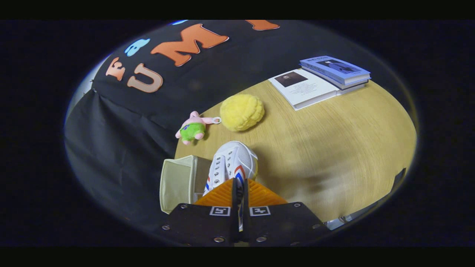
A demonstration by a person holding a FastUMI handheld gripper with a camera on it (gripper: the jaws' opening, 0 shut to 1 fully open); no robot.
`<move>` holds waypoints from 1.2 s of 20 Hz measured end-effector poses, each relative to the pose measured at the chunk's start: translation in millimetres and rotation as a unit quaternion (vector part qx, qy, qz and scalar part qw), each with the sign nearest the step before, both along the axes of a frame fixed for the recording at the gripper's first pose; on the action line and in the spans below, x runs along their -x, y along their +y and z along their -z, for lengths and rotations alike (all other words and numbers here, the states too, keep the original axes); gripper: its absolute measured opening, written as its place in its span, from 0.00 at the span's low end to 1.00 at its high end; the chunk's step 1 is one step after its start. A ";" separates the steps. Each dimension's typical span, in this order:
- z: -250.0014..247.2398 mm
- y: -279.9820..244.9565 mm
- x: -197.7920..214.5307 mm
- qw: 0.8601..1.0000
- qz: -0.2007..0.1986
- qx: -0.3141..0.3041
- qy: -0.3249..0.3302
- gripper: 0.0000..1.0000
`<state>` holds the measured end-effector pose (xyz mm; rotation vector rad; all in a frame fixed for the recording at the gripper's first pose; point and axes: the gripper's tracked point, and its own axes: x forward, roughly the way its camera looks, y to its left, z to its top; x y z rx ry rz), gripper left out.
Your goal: Open the storage box then place both shoes into the box .Put the left shoe in first, then the right shoe, with the right side of both shoes facing outward in a uniform manner.
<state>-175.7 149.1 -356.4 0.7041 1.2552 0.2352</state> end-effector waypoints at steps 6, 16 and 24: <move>-48.9 18.2 -13.7 0.998 -0.036 -0.003 -0.049 0.05; -87.9 43.7 -8.8 0.995 -0.052 -0.050 -0.072 0.04; -86.0 149.8 -16.7 0.985 -0.094 -0.122 -0.078 0.01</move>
